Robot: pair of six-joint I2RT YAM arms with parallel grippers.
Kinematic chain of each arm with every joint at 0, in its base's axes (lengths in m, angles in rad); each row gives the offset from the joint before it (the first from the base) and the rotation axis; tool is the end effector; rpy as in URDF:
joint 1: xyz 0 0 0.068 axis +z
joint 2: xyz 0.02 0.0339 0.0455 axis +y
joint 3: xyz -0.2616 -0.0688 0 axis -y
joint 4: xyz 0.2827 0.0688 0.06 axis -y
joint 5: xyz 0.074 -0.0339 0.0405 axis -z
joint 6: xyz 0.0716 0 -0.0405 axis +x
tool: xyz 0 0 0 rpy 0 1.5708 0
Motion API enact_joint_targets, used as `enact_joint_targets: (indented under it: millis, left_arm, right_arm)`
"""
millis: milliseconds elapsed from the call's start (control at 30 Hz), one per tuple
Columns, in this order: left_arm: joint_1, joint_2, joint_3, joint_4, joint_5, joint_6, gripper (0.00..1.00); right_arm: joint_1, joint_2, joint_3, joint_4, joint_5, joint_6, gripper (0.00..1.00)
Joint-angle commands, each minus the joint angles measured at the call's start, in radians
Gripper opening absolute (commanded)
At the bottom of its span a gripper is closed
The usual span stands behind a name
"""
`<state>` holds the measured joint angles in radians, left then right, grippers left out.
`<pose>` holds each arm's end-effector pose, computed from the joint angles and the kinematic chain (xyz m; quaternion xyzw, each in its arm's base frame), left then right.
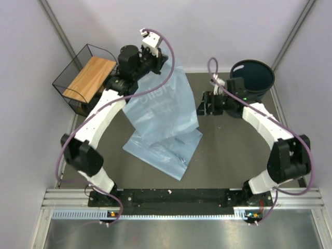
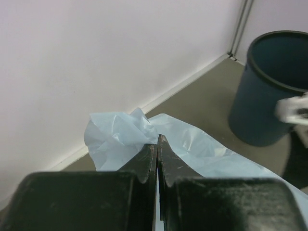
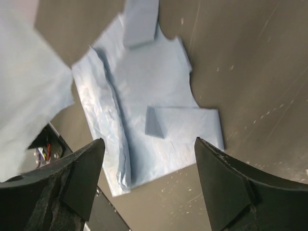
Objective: Put the trash bags into the trash bin
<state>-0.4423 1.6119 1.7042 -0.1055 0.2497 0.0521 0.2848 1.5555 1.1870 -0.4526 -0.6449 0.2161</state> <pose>0.3992 -0.2086 0.4588 0.2576 0.6633 -0.2221 0.6666 0.3629 0.1511 0.2332 -0.1463 0.8781 0.3718 0.2633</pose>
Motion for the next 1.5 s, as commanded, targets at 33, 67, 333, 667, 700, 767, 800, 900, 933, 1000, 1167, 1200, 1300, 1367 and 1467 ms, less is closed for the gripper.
enact_joint_targets:
  millis: [33, 67, 333, 667, 700, 767, 800, 900, 933, 1000, 1167, 1200, 1300, 1367, 1467]
  left_arm:
    - [0.01, 0.155, 0.136, 0.222, 0.037, 0.006, 0.0]
    - [0.01, 0.184, 0.164, 0.262, 0.027, 0.012, 0.0]
    - [0.007, 0.502, 0.371, 0.349, -0.023, -0.017, 0.0]
    - [0.011, 0.574, 0.394, 0.18, 0.062, 0.061, 0.59]
    - [0.014, 0.545, 0.373, 0.144, 0.062, 0.096, 0.63]
    - [0.022, 0.418, 0.253, 0.068, 0.048, 0.132, 0.7]
    - [0.045, 0.367, 0.201, 0.046, 0.065, 0.165, 0.7]
    - [0.123, 0.15, -0.013, -0.14, 0.314, 0.356, 0.72]
    - [0.138, 0.1, -0.056, -0.231, 0.377, 0.433, 0.73]
    - [0.16, -0.032, -0.176, -0.508, 0.439, 0.705, 0.75]
    - [0.159, -0.31, -0.516, -0.83, 0.467, 1.225, 0.7]
    - [0.155, -0.346, -0.632, -0.821, 0.479, 1.288, 0.68]
    - [0.094, -0.435, -0.756, -0.758, 0.448, 1.344, 0.65]
    - [0.035, -0.481, -0.856, -0.709, 0.428, 1.379, 0.61]
    - [-0.051, -0.524, -0.968, -0.605, 0.387, 1.373, 0.57]
  right_arm:
    - [-0.032, -0.141, 0.037, -0.006, 0.004, 0.002, 0.79]
    - [-0.036, -0.155, 0.03, -0.009, 0.014, 0.005, 0.79]
    - [-0.039, -0.227, -0.023, -0.031, 0.022, -0.037, 0.79]
    - [-0.039, -0.169, -0.047, -0.058, 0.062, -0.098, 0.77]
    - [-0.039, -0.164, -0.047, -0.058, 0.062, -0.1, 0.77]
    - [-0.038, -0.155, -0.047, -0.064, 0.067, -0.101, 0.76]
    - [-0.038, -0.146, -0.049, -0.067, 0.06, -0.107, 0.75]
    - [-0.038, -0.134, -0.049, -0.081, 0.039, -0.121, 0.74]
    - [-0.038, -0.126, -0.049, -0.086, 0.033, -0.124, 0.74]
    - [-0.035, -0.111, -0.047, -0.092, 0.014, -0.129, 0.73]
    - [0.008, -0.074, -0.043, -0.093, 0.007, -0.136, 0.72]
    - [0.013, -0.068, -0.041, -0.092, 0.007, -0.135, 0.72]
    - [0.02, -0.048, -0.032, -0.097, 0.002, -0.124, 0.72]
    - [0.019, -0.044, -0.032, -0.098, 0.007, -0.123, 0.72]
    - [0.021, -0.044, -0.033, -0.103, 0.01, -0.121, 0.72]
